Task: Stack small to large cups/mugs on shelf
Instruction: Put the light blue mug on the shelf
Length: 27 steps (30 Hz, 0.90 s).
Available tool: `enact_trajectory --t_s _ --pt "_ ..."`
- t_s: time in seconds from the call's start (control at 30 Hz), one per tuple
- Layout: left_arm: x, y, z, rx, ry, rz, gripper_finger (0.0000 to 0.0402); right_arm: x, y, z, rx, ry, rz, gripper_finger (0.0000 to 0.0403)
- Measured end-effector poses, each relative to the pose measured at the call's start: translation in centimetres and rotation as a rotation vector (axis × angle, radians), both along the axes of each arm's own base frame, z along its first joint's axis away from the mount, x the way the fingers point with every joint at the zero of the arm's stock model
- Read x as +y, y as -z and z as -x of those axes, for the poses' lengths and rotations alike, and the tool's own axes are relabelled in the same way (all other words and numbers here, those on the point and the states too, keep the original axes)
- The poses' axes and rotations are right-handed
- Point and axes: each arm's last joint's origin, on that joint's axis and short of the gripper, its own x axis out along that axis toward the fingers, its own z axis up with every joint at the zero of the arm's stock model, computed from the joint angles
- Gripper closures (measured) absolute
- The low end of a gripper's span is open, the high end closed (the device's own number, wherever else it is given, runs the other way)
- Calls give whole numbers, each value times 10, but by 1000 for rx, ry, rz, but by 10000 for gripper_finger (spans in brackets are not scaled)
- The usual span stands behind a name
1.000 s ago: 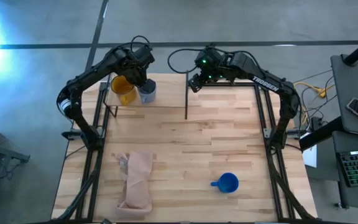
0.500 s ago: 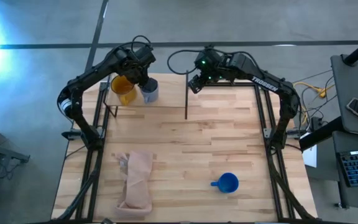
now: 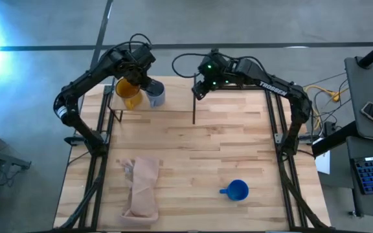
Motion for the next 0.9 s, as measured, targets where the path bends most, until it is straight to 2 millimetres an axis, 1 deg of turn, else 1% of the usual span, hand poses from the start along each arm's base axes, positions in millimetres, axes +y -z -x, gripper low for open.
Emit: enact_trajectory --t_s 0.1,0.17,0.3,0.4,0.5,0.7,0.9 --pt "-1 -2 1 -5 0 -4 294 2 3 -13 -98 -41 -46 253" --pt "-1 -1 1 -5 0 -3 294 3 10 -24 -142 -84 -101 262" --pt "-4 -1 0 -3 11 -1 294 7 30 -46 -153 -113 -140 278" --pt "-8 -2 -2 -7 30 4 294 6 40 -57 -167 -129 -164 292" --pt "-15 -7 0 -21 45 -6 294 1 45 -68 -183 -124 -150 302" --pt "-28 -22 15 -72 56 -44 294 -8 51 -91 -232 -123 -135 315" --pt "-45 -39 33 -143 63 -89 295 -15 62 -111 -225 -131 -140 325"
